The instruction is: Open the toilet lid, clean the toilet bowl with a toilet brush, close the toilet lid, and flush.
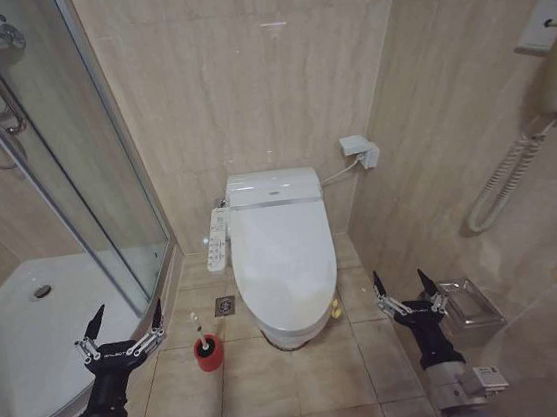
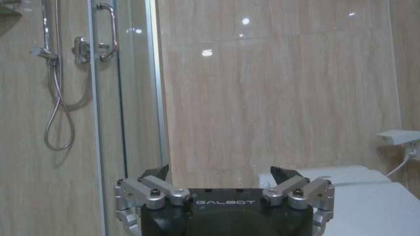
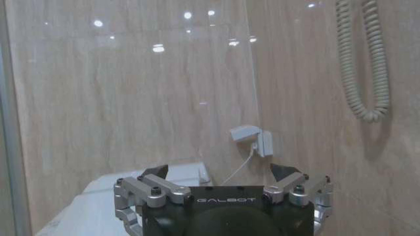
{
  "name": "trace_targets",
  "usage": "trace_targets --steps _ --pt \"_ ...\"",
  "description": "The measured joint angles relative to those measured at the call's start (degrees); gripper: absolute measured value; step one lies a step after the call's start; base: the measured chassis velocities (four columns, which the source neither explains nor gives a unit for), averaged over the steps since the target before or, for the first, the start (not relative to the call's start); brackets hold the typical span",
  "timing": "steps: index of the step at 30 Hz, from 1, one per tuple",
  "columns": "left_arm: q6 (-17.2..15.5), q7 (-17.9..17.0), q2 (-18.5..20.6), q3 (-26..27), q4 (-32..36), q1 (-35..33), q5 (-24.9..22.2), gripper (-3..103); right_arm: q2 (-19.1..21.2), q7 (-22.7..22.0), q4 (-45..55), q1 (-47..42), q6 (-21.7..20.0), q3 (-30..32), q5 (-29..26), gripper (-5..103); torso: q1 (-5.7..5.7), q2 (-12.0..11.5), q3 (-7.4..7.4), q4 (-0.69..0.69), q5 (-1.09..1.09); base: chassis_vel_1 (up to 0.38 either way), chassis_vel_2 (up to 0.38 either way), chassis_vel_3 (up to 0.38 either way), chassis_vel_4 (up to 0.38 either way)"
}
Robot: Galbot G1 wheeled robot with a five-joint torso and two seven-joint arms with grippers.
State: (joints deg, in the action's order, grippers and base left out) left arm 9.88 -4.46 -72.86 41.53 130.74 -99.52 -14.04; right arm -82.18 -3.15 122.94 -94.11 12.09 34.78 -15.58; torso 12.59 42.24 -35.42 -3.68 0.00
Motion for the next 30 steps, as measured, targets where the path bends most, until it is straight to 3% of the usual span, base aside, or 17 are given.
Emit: trace_targets --steps 11,21,30 --pt "0.0 0.0 0.0 0.0 0.0 0.03 0.0 100 0.45 -1.17 -0.52 0.97 0.68 0.58 0.02 100 0.12 -0.05 -0.05 0.03 -0.01 -0.096 0.097 0.088 -0.113" --pt "0.0 0.0 0.0 0.0 0.0 0.0 0.0 100 0.44 -2.04 -1.61 1.57 2.24 1.05 0.19 100 0.02 -0.01 -0.01 0.01 0.0 -0.001 0.001 0.005 0.0" --pt "0.0 0.0 0.0 0.0 0.0 0.01 0.0 100 0.5 -3.08 -3.18 3.05 1.26 1.36 2.47 100 0.05 -0.02 -0.01 0.02 -0.01 -0.007 0.003 0.007 -0.001"
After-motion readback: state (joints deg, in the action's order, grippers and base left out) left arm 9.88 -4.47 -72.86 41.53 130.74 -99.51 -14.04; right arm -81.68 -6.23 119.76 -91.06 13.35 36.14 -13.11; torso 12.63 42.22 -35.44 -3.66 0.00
